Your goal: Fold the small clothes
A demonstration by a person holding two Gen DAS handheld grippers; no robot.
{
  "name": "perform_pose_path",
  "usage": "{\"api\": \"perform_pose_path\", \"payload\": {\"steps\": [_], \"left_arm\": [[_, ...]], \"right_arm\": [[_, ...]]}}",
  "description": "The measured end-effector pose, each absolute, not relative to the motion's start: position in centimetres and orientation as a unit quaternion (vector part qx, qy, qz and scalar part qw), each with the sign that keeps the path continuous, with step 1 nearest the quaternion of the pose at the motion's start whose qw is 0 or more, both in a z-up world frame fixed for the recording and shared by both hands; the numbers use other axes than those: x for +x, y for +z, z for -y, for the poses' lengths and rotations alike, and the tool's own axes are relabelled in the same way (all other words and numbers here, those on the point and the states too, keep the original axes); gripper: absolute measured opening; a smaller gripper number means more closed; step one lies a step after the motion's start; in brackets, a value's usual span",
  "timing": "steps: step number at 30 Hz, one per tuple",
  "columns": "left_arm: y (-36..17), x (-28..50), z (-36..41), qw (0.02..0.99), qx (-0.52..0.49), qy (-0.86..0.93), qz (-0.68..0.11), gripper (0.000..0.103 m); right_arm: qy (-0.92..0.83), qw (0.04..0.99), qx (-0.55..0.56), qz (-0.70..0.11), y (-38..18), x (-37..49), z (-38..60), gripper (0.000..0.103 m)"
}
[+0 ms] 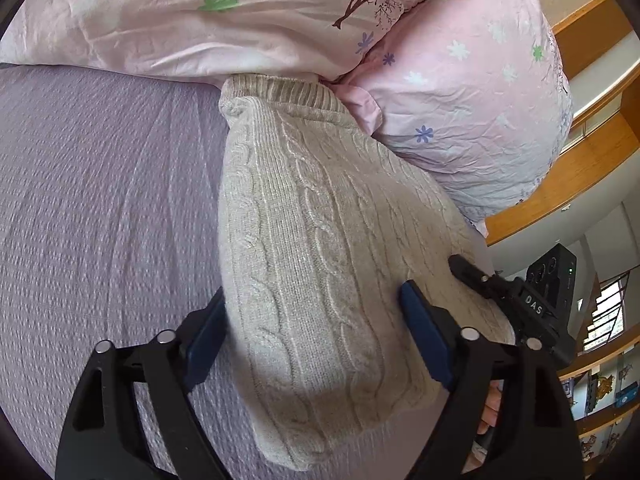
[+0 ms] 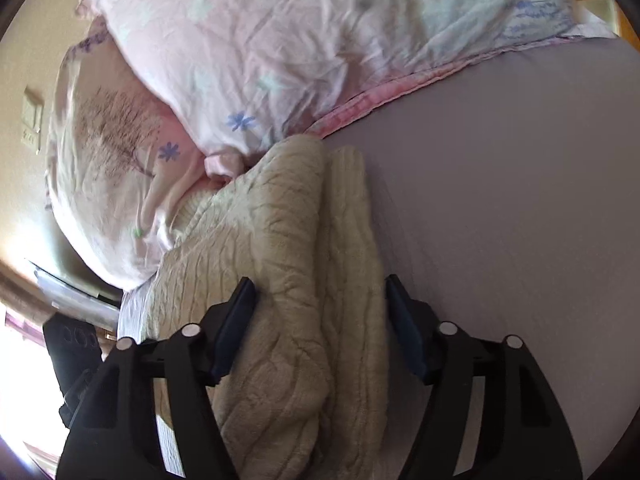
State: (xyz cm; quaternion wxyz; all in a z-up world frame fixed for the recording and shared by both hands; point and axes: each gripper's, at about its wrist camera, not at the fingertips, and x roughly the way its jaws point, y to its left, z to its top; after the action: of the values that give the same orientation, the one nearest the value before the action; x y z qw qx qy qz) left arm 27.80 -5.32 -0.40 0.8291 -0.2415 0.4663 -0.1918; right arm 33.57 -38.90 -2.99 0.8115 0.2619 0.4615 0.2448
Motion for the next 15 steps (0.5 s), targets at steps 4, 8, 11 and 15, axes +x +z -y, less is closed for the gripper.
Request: {"api": "perform_pose_path", "payload": {"steps": [4, 8, 11, 15], "left_arm": [[0.6, 26.7, 3.6, 0.833, -0.235, -0.199, -0.459, 0.043], [3.5, 23.9, -0.1, 0.856, -0.2, -0.197, -0.434, 0.041], [3.4, 22.4, -3.5, 0.865, -0.18, -0.158, -0.441, 0.048], [3.5, 20.6, -5.7, 0.886, -0.149, -0.109, -0.426, 0.056]], "right_arm": [[0.32, 0.796, 0.289, -0.425, -1.9, 32.7, 38.5, 0.028], [0.411, 0.758, 0.278, -0.423, -1.3, 32.0, 34.9, 0.026], [0.394, 0.763, 0.199, -0.472, -2.2, 31.8, 31.1, 0.033], [0.331, 0.821, 0.188, -0.425, -0.1, 31.1, 32.6, 0.068]]}}
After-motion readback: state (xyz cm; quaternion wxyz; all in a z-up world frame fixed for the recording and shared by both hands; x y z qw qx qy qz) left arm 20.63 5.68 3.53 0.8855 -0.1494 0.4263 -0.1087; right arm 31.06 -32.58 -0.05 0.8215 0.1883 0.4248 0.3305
